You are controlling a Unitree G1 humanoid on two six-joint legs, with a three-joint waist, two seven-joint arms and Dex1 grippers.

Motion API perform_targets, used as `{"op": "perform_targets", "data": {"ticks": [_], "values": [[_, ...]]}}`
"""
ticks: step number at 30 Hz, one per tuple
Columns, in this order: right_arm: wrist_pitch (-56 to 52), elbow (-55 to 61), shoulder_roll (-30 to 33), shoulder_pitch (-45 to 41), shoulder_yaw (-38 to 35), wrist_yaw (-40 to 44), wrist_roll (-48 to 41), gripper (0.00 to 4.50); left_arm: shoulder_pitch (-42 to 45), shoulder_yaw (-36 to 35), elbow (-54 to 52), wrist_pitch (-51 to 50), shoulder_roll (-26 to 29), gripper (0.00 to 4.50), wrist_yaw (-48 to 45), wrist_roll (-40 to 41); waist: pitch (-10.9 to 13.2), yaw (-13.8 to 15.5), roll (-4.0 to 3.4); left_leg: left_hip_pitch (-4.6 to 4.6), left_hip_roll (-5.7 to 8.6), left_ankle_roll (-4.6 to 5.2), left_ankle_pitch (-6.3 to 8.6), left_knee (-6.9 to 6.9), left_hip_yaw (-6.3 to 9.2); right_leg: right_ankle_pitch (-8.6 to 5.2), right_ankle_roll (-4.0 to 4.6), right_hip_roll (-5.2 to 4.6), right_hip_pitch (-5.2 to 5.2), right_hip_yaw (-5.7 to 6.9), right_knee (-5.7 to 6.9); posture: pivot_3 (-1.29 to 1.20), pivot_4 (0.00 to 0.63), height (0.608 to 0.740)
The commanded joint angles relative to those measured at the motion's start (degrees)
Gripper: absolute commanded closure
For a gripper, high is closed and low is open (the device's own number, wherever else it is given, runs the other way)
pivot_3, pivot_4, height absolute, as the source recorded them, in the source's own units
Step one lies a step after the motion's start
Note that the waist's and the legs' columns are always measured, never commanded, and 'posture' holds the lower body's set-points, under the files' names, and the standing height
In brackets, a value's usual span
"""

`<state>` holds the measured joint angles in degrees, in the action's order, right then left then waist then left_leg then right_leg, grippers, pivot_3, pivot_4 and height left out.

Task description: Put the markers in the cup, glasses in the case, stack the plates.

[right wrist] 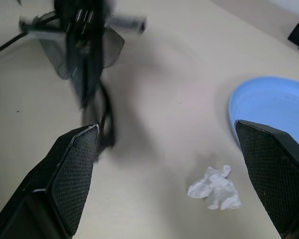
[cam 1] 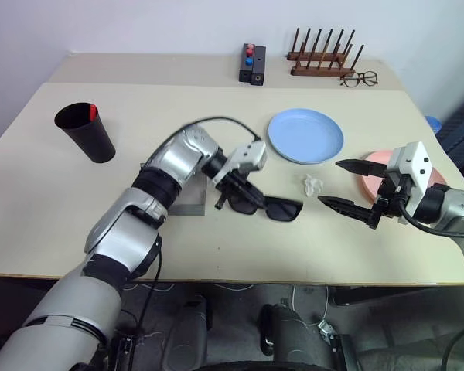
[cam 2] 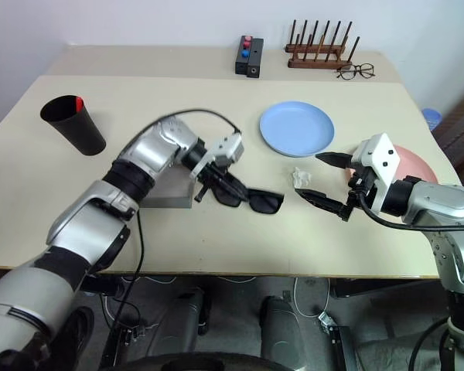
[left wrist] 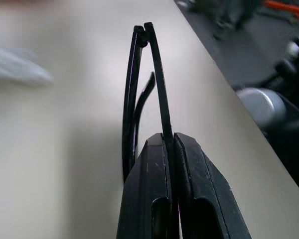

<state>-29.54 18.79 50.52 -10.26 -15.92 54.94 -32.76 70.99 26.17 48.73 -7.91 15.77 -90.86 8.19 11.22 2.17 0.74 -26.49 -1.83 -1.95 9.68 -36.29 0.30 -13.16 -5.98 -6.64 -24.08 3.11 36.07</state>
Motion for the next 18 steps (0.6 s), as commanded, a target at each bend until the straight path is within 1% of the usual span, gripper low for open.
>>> {"op": "perform_targets", "data": {"ticks": [1, 3, 5, 12, 15, 18], "values": [[0.9, -0.1, -0.1, -1.6, -0.2, 0.1, -0.3, 0.00, 3.2, -3.5, 3.1, 2.2, 0.5, 4.49, -0.4, -0.9, 0.0, -0.1, 0.00, 0.01, 0.00, 0.00, 0.00, 0.02, -0.01, 0.00, -0.01, 0.00, 0.00, 0.00, 0.00, 0.00, 0.150, 0.740], [1.0, -0.3, -0.2, -2.0, 0.1, 0.1, -0.2, 0.00, 4.4, -3.4, 4.1, 2.1, 2.5, 4.49, -1.3, -1.4, 0.0, -0.2, -0.02, 0.03, 0.00, 0.01, 0.00, 0.06, -0.01, -0.01, -0.01, 0.00, -0.01, 0.00, 0.00, 0.00, 0.150, 0.740], [0.9, -0.6, -0.3, -2.4, 0.3, 0.1, -0.3, 0.00, 5.5, -2.2, 3.9, 0.6, 5.8, 4.49, -1.6, -0.2, 0.0, -0.4, -0.02, 0.02, -0.01, 0.01, 0.00, 0.08, -0.01, -0.01, -0.01, 0.03, -0.07, -0.01, 0.03, 0.00, 0.150, 0.740], [1.4, -1.1, -0.5, -3.0, 1.0, 0.1, 0.0, 0.00, 6.6, 5.7, 0.8, -3.6, 20.9, 4.49, -1.6, 7.0, 0.0, -1.1, -0.03, -0.03, -0.02, 0.00, 0.00, 0.12, 0.00, -0.02, -0.02, 0.04, -0.13, -0.02, 0.04, 0.00, 0.150, 0.740], [1.5, -1.4, -0.6, -3.6, 1.5, 0.3, 0.1, 0.00, 5.3, 9.0, -0.3, -1.7, 27.3, 4.49, -1.6, 9.5, 0.0, -1.4, -0.01, -0.05, -0.02, 0.00, 0.01, 0.11, 0.00, -0.02, -0.01, 0.02, -0.13, -0.02, 0.01, 0.00, 0.150, 0.740], [1.7, -2.0, -0.6, -4.5, 2.1, 0.6, 0.4, 0.00, 2.8, 12.2, -2.8, -0.5, 33.2, 4.49, -1.6, 15.1, 0.1, -1.5, -0.02, -0.03, -0.03, 0.00, 0.01, 0.15, -0.01, -0.02, 0.00, 0.02, -0.15, -0.02, 0.01, 0.00, 0.150, 0.740]]}}
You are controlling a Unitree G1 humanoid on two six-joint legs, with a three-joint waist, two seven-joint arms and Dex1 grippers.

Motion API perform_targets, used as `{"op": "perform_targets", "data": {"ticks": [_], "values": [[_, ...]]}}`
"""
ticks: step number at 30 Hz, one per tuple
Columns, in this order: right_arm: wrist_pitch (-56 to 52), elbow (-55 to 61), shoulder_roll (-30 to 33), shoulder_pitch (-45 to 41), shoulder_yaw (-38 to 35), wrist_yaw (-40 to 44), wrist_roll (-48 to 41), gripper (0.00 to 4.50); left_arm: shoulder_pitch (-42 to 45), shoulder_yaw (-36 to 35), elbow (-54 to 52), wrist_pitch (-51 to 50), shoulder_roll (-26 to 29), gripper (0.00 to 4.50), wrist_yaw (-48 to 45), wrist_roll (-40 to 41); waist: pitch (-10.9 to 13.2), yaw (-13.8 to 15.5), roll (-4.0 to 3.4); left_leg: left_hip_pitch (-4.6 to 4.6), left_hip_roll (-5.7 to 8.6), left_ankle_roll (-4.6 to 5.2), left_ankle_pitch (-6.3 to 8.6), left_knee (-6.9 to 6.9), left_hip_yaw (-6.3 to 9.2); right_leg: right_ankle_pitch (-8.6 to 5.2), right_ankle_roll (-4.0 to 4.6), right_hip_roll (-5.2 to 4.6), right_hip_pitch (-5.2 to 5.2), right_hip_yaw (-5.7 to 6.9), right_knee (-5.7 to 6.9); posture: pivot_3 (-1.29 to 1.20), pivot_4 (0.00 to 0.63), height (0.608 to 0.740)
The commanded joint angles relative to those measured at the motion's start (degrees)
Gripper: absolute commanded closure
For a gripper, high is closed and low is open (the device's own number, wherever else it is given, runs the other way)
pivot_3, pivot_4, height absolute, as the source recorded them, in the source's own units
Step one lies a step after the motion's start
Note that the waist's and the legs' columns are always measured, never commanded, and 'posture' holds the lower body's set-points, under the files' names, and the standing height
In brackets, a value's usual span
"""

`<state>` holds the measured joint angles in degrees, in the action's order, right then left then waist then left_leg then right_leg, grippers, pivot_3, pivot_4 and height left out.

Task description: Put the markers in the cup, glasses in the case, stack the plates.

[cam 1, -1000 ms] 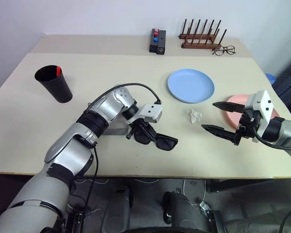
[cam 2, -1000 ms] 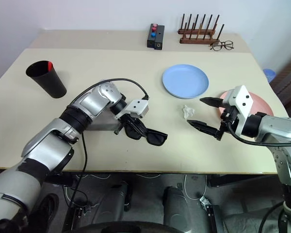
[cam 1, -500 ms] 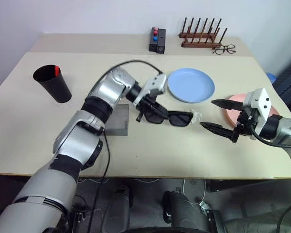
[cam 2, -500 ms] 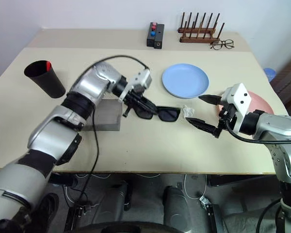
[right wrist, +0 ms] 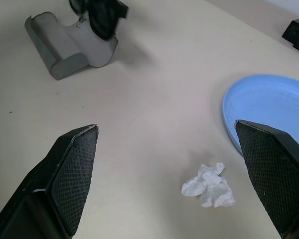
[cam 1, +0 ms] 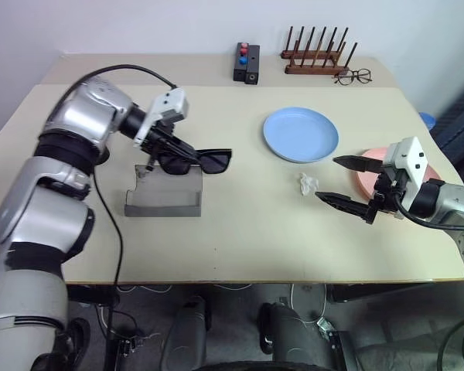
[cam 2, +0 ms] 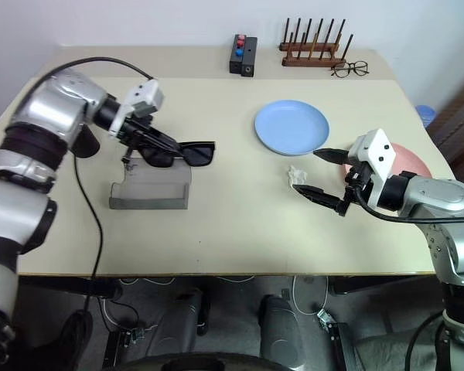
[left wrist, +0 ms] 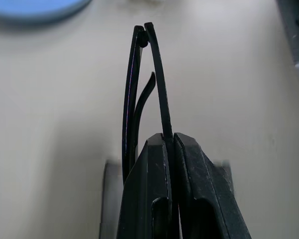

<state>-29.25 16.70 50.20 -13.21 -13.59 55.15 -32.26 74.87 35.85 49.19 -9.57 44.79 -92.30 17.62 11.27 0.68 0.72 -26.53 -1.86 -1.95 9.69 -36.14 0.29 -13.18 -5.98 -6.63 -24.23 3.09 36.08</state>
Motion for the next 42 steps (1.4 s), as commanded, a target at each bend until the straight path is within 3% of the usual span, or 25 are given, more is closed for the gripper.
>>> {"op": "perform_targets", "data": {"ticks": [1, 8, 11, 19, 24, 38, 42], "values": [[1.5, -0.2, -0.3, -1.9, 0.0, 0.5, 0.0, 0.00, -2.0, 3.3, -3.8, 1.9, 5.8, 4.49, -0.2, 6.9, 0.0, -0.1, -0.03, 0.00, -0.01, 0.00, 0.00, 0.01, 0.00, 0.00, 0.00, 0.00, -0.02, 0.00, 0.00, 0.00, 0.150, 0.740], [2.1, -1.9, -0.6, -3.8, 1.7, 1.2, 0.4, 0.00, -10.5, 4.3, -3.6, 4.8, 10.6, 4.49, -0.2, 15.6, 0.0, 0.1, -0.02, -0.04, -0.01, 0.00, 0.00, -0.03, -0.04, 0.00, 0.01, -0.03, -0.03, -0.01, 0.02, 0.00, 0.150, 0.740], [2.0, -2.0, -0.5, -4.2, 2.0, 1.5, 0.4, 0.00, -12.5, 2.5, -2.4, 5.6, 9.9, 4.49, -0.2, 17.7, 0.0, 0.2, -0.01, -0.05, -0.01, 0.00, 0.00, -0.03, -0.04, 0.00, 0.01, -0.03, -0.03, 0.00, 0.01, 0.00, 0.150, 0.740], [1.0, -1.0, 0.4, -4.2, 1.1, 1.9, -0.3, 0.00, -14.8, 2.7, 1.1, 14.3, 7.8, 4.49, -0.2, 17.8, 0.0, 0.0, 0.00, -0.02, -0.01, 0.00, 0.00, -0.01, -0.06, 0.01, 0.01, -0.03, -0.04, -0.01, 0.03, 0.00, 0.150, 0.740], [-1.4, 1.2, 0.1, -3.6, -0.9, 2.4, -4.3, 0.00, -14.7, 5.0, 1.3, 15.4, 7.7, 4.49, -0.2, 18.0, 0.0, 0.1, 0.00, -0.04, 0.00, 0.00, 0.00, -0.03, -0.06, 0.01, 0.00, -0.03, -0.04, -0.01, 0.03, 0.00, 0.150, 0.740], [-2.3, 2.2, 0.3, -2.9, -1.0, 1.4, -4.0, 0.00, -13.9, 13.0, 0.8, 17.0, 9.3, 4.49, -0.2, 19.9, 0.0, 0.1, 0.00, -0.04, -0.01, 0.00, 0.00, -0.03, -0.06, 0.01, 0.01, -0.03, -0.04, -0.01, 0.02, 0.00, 0.150, 0.740], [-2.3, 2.2, 0.4, -2.9, -0.9, 1.3, -3.8, 0.00, -13.8, 13.0, 1.9, 18.2, 8.4, 3.06, -0.2, 19.7, 0.0, 0.1, 0.00, -0.03, -0.01, 0.00, 0.00, -0.03, -0.06, 0.01, 0.01, -0.03, -0.04, -0.01, 0.02, 0.00, 0.150, 0.740]]}}
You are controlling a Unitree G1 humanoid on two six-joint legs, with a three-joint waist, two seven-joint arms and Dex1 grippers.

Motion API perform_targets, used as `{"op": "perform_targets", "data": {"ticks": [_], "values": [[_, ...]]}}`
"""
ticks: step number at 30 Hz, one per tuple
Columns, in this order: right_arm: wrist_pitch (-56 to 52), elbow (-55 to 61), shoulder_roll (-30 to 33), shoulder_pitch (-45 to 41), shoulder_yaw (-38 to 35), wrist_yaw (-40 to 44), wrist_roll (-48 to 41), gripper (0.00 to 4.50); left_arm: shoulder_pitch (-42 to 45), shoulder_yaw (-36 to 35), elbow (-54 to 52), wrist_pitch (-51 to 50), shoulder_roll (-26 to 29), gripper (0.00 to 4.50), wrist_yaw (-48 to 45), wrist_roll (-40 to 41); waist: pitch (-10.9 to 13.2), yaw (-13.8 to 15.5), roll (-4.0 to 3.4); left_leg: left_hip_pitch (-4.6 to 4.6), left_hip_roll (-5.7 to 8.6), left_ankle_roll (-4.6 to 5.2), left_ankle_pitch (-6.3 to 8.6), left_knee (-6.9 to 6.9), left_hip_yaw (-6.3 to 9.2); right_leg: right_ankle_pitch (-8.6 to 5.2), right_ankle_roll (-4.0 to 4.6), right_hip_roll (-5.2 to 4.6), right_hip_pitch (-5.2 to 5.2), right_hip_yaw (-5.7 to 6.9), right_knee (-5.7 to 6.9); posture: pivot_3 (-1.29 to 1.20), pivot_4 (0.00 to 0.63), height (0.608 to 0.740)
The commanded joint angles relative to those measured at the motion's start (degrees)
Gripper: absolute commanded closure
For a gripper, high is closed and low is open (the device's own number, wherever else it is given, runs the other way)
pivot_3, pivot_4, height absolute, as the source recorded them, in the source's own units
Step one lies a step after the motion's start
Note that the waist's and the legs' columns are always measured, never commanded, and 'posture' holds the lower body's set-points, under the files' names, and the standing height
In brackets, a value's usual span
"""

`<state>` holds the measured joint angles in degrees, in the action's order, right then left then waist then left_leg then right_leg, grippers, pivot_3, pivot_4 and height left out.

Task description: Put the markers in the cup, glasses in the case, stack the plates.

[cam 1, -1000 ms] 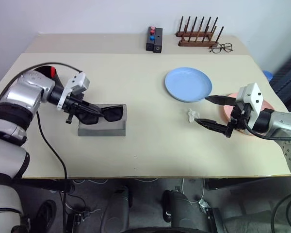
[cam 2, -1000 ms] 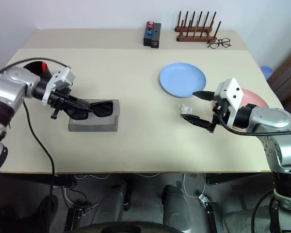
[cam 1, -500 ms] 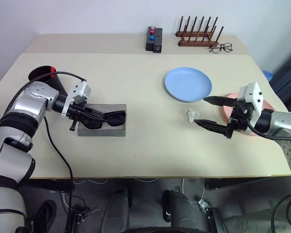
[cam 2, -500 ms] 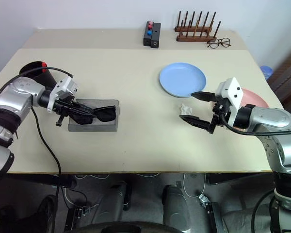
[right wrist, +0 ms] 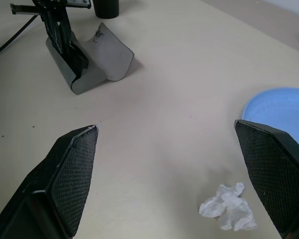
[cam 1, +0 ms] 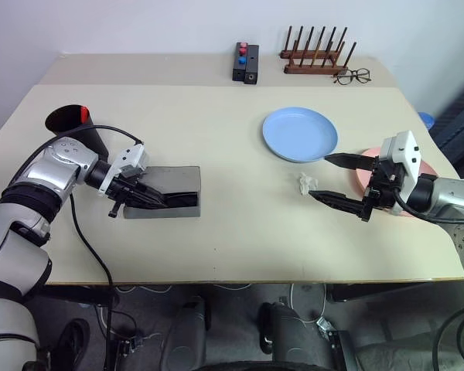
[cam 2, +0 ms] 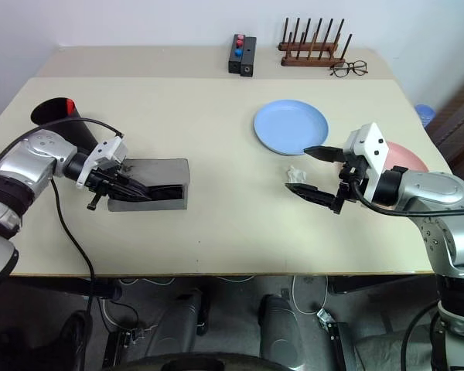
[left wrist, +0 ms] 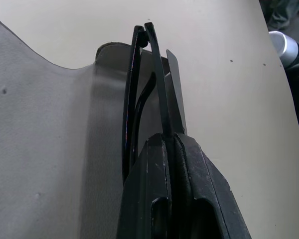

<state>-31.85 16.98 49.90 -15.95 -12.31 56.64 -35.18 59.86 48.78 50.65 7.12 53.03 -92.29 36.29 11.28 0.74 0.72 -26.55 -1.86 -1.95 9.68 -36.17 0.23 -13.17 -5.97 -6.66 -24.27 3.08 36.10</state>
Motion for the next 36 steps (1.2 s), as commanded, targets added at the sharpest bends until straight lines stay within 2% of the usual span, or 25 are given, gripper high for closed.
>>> {"op": "perform_targets", "data": {"ticks": [1, 5, 6, 15, 20, 21, 23, 29, 36], "values": [[0.2, 2.0, 0.7, -0.2, -2.2, -0.2, -0.9, 0.00, 1.3, 0.1, 0.6, 1.7, 0.1, 2.49, -0.2, 1.0, 0.0, 0.0, 0.00, 0.00, 0.00, 0.00, 0.00, 0.00, 0.00, 0.00, 0.00, 0.00, 0.00, 0.00, 0.00, 0.00, 0.150, 0.740], [0.1, 1.8, 0.8, -0.4, -2.2, -0.2, -0.9, 0.00, 1.6, 0.1, 1.2, 2.0, -0.2, 0.43, -0.2, 1.0, 0.0, 0.0, 0.00, 0.00, 0.00, 0.00, 0.00, 0.00, 0.00, 0.00, 0.00, 0.00, 0.00, 0.00, 0.00, 0.00, 0.150, 0.740], [0.1, 1.8, 0.8, -0.4, -2.1, -0.2, -0.8, 0.00, 1.6, 0.0, 1.3, 2.2, -0.2, 0.04, -0.2, 1.0, 0.0, 0.0, 0.00, 0.00, 0.00, 0.00, 0.00, 0.00, 0.00, 0.00, 0.00, 0.00, 0.00, 0.00, 0.00, 0.00, 0.150, 0.740], [0.1, 1.5, 0.3, -1.3, -1.6, -0.7, -0.6, 0.00, 6.2, -3.5, 5.3, 4.0, -2.4, 0.04, -0.2, -1.4, 0.0, 0.1, 0.03, -0.01, 0.00, 0.00, 0.00, -0.02, 0.00, 0.00, 0.00, 0.00, 0.00, 0.00, 0.00, 0.00, 0.150, 0.740], [-0.1, 1.6, 0.2, -1.1, -1.8, -1.2, -0.8, 0.00, 11.7, -10.5, 13.0, 0.8, -5.5, 0.04, -0.2, -6.2, 0.0, 0.0, 0.03, -0.01, 0.01, 0.00, 0.00, -0.02, 0.00, 0.00, -0.01, 0.00, 0.00, 0.01, 0.00, 0.00, 0.150, 0.740], [0.0, 1.6, 0.1, -1.1, -1.7, -1.3, -0.7, 0.00, 12.6, -12.1, 15.2, 1.5, -6.2, 0.57, -0.2, -8.3, 0.0, 0.0, 0.03, -0.02, 0.01, 0.00, 0.00, -0.02, 0.00, 0.00, -0.01, 0.00, 0.00, 0.01, 0.00, 0.00, 0.150, 0.740], [0.1, 1.6, -0.1, -1.1, -1.3, -1.4, -0.6, 0.00, 13.7, -15.2, 18.4, 3.5, -7.2, 1.36, 1.2, -12.6, 0.0, 0.0, 0.03, -0.01, 0.01, 0.00, 0.00, -0.01, 0.00, 0.00, -0.01, 0.00, 0.00, 0.01, -0.01, 0.00, 0.150, 0.740], [0.2, 0.9, -0.5, -2.2, -0.4, -1.5, -0.5, 0.00, 13.4, -22.3, 22.6, 5.8, -9.6, 4.45, 15.2, -23.2, 0.0, 0.0, 0.06, -0.01, 0.01, 0.00, 0.00, 0.00, -0.01, 0.01, -0.03, 0.01, -0.02, 0.01, 0.01, 0.00, 0.150, 0.740], [0.4, 0.5, -0.7, -2.8, 0.1, -1.4, 0.1, 0.00, 11.0, -28.3, 23.7, 5.5, -12.3, 4.45, 26.2, -31.5, 0.0, 0.1, 0.07, -0.02, 0.02, 0.00, 0.00, -0.01, -0.01, 0.06, -0.12, 0.00, 0.00, 0.01, 0.00, 0.00, 0.150, 0.740]]}}
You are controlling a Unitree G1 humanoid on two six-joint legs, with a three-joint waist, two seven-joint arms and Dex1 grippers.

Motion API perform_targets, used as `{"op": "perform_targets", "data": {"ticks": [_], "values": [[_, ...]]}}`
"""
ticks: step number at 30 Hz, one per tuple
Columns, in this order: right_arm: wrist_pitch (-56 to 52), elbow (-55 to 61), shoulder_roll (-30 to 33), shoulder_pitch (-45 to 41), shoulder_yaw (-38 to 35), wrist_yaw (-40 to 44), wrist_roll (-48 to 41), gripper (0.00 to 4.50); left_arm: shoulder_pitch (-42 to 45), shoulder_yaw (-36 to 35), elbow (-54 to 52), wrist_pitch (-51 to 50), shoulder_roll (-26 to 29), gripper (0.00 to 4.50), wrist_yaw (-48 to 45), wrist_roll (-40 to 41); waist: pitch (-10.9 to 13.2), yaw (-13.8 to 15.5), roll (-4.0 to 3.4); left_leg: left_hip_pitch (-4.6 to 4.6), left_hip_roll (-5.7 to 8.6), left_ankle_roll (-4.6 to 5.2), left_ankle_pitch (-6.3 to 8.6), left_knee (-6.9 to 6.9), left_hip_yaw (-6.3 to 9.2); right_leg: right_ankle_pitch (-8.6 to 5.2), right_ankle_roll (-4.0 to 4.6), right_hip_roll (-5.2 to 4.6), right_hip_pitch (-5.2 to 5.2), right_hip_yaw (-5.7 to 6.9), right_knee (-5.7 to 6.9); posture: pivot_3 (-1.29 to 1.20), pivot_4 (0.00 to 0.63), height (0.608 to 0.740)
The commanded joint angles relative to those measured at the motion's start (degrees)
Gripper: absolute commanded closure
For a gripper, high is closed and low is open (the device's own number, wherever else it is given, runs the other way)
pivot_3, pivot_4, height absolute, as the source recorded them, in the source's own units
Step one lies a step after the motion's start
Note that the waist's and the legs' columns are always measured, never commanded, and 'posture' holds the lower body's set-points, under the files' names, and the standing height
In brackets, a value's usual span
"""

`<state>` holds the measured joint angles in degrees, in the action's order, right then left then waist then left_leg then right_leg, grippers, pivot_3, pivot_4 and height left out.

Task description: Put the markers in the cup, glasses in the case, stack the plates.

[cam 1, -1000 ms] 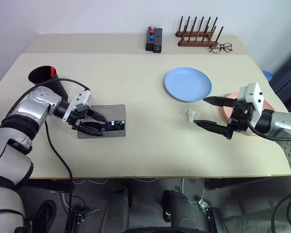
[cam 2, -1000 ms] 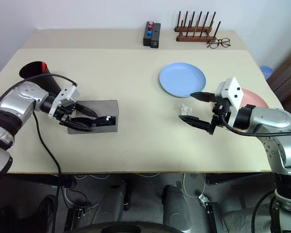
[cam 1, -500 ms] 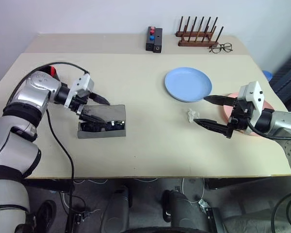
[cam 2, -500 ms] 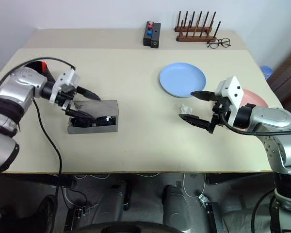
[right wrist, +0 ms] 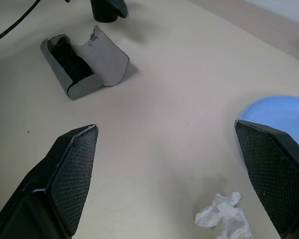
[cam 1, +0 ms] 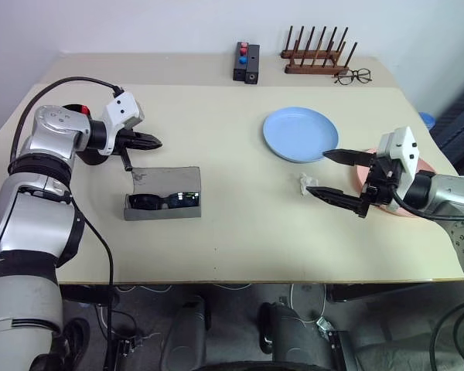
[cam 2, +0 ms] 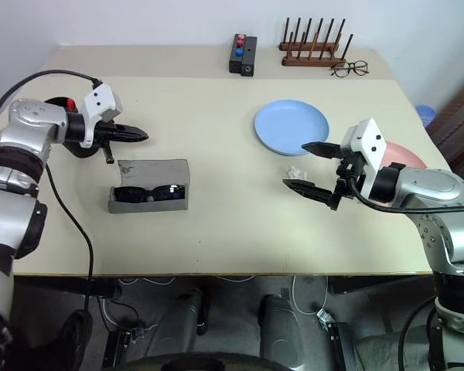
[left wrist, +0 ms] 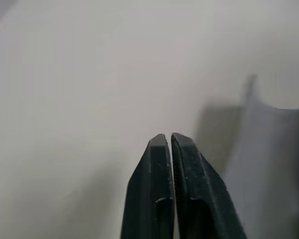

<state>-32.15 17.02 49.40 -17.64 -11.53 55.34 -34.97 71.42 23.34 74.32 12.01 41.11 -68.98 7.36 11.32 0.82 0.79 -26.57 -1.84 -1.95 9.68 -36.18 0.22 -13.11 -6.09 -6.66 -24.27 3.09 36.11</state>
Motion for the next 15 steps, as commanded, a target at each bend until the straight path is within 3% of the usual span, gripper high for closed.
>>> {"op": "perform_targets", "data": {"ticks": [1, 7, 15], "values": [[0.8, 0.5, 0.0, -1.0, -0.5, 0.0, 0.1, 0.00, -1.3, -2.9, -0.1, 1.7, -0.5, 4.45, 3.7, -4.1, 0.0, -0.1, 0.00, 0.00, 0.00, 0.00, 0.00, 0.00, 0.00, 0.01, -0.01, 0.00, 0.00, 0.00, 0.00, 0.00, 0.150, 0.740], [0.5, 1.0, 0.1, -0.8, -0.9, -0.1, 0.0, 0.00, -3.4, -3.5, -0.3, 2.5, -0.5, 4.45, 1.2, -10.6, 0.0, -0.1, 0.00, 0.02, -0.01, 0.00, 0.00, 0.02, -0.01, 0.04, -0.07, 0.02, -0.01, 0.01, 0.02, 0.00, 0.150, 0.740], [0.6, 1.3, -0.3, -0.5, -0.8, -0.7, 0.1, 0.00, -2.8, -7.5, -0.4, 1.9, -0.6, 4.45, -3.5, -12.5, 0.0, -0.1, 0.00, 0.02, 0.00, 0.00, 0.00, 0.01, -0.01, 0.02, -0.03, 0.01, 0.00, 0.00, 0.01, 0.00, 0.150, 0.740]]}}
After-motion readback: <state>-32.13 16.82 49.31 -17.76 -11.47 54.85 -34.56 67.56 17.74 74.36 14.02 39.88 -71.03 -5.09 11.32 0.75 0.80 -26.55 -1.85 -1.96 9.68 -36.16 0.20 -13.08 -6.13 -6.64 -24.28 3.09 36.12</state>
